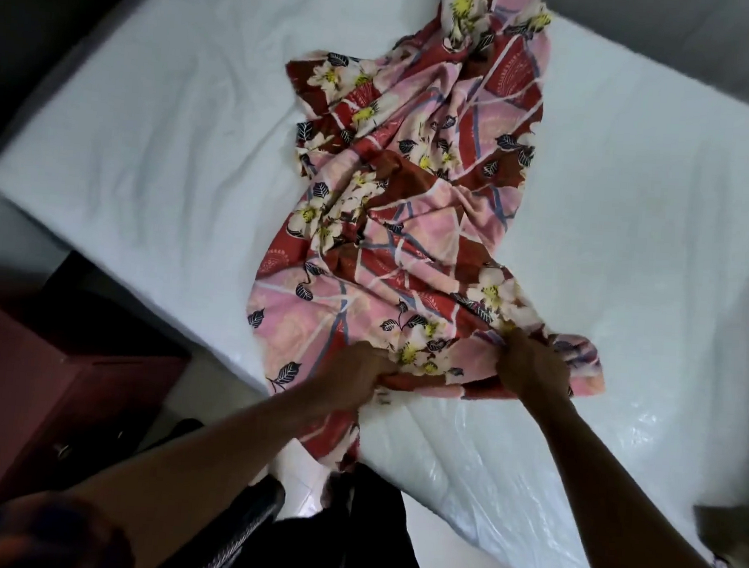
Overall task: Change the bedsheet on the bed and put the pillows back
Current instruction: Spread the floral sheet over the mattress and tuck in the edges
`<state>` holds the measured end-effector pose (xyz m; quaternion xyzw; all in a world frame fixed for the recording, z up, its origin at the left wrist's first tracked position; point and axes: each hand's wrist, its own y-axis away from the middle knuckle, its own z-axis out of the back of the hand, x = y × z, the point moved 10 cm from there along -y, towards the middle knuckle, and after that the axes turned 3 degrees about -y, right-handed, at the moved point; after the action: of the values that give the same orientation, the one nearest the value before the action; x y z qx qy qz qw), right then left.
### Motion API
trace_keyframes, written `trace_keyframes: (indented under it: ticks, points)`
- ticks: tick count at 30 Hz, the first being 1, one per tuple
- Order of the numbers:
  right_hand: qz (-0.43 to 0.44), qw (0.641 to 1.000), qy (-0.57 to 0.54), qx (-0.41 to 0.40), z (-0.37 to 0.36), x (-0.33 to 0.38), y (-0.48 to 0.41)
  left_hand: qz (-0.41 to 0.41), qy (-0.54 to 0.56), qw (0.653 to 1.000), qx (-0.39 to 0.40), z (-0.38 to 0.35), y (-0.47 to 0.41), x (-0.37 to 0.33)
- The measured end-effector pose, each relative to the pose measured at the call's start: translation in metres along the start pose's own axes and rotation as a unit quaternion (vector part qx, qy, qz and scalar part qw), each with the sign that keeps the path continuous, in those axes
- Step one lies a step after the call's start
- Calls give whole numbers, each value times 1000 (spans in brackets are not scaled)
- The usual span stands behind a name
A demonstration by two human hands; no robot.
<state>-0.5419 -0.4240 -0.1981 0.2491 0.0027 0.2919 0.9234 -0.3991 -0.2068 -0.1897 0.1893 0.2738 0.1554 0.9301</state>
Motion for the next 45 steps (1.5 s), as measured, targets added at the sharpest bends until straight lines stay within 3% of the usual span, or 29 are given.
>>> trace_keyframes:
  ticks: [5, 9, 13, 16, 20, 23, 25, 28, 30, 32, 35, 39, 45]
  points:
    - [-24, 999, 2, 48, -48, 36, 92, -60, -118, 989, 59, -27, 66, 43]
    - [-33, 987, -80, 136, -108, 78, 173, -1, -229, 966, 116, -38, 136, 98]
    - [-5, 957, -134, 259, -158, 141, 237, 63, -216, 966, 130, -27, 203, 144]
    - [4, 944, -156, 289, -154, 172, 235, 118, -166, 967, 156, -15, 225, 159]
    - [32, 957, -195, 214, -103, 200, 200, 169, -69, 975, 130, -2, 226, 155]
    - [47, 959, -213, 180, -72, 206, 158, 186, 48, 981, -10, 28, 206, 157]
    - [64, 959, -234, 146, -53, 209, 127, 212, 108, 965, -107, 54, 189, 171]
    - [108, 958, -249, 95, -17, 225, 81, 202, 110, 944, -235, 100, 156, 188]
    - [134, 954, -263, 61, 7, 241, 40, 196, 100, 936, -275, 131, 128, 199]
    - [151, 950, -270, 30, 27, 258, 3, 218, 116, 929, -275, 152, 100, 218]
    - [151, 951, -270, -7, 55, 275, -51, 316, 169, 911, -205, 155, 57, 253]
    - [200, 958, -206, -24, 73, 315, -121, 326, 246, 903, -131, 142, 2, 255]
    - [236, 961, -142, -16, 87, 369, -175, 361, 343, 855, -147, 142, -27, 280]
